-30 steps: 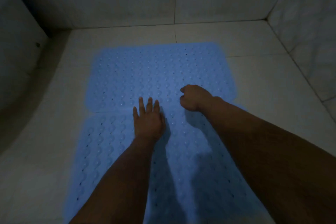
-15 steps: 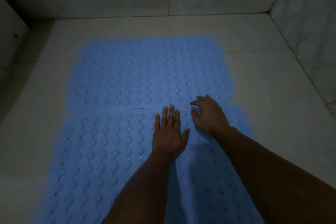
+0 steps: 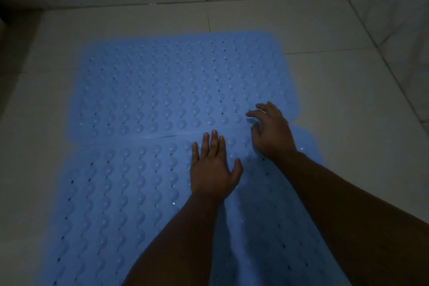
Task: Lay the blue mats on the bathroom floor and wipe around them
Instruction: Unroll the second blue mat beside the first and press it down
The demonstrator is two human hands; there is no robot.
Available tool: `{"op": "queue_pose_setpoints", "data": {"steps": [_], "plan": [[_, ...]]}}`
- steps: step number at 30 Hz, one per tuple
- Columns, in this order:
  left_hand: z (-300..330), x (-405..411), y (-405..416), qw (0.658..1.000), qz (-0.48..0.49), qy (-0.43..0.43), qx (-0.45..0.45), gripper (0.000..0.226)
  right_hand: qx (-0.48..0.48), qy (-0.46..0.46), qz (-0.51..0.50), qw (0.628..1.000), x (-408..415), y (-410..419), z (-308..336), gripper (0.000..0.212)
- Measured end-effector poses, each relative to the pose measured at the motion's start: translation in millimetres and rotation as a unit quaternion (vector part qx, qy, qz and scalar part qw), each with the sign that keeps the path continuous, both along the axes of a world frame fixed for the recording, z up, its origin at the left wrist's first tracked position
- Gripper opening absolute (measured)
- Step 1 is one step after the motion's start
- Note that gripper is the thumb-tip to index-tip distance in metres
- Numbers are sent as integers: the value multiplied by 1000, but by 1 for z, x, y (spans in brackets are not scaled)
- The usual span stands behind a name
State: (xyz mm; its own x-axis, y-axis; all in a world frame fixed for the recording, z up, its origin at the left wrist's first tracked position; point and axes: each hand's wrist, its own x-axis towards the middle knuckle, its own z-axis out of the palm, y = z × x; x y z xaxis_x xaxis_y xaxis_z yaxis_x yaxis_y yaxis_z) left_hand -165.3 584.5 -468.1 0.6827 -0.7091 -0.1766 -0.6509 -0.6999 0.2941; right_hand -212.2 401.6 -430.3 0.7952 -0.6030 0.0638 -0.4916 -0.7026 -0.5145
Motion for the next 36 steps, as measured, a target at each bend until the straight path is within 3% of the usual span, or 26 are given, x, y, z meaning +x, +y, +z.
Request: {"op": "queue_pose_setpoints", "data": {"steps": [3,6,8,11,15,18,25,30,33,36], "plan": [[27,14,-11,995,-2,75,64,83,46,104,32,993,3,2,17,37],[52,30,-19,990,9,112,82,66,76,202,66,974,2,14,25,43],[57,34,-12,998,18,51,43,49,54,209,89,972,-6,32,19,49],[49,29,8,999,11,-9,37,55,20,253,116,960,-27,57,-2,67],[29,20,29,998,5,-60,-11,63,-53,226,104,967,-44,69,-32,86],[15,20,32,998,3,-68,-15,62,-110,191,93,971,-46,75,-42,82],[-2,27,19,996,7,-92,-20,62,-122,135,86,979,-49,75,-49,77],[-8,33,11,994,1,-105,-23,63,-141,165,96,972,-48,73,-51,83],[-5,33,10,994,5,-103,-23,63,-117,191,110,968,-50,71,-48,92],[7,38,14,994,10,-100,-29,64,-13,242,140,960,-43,60,-31,99]]}}
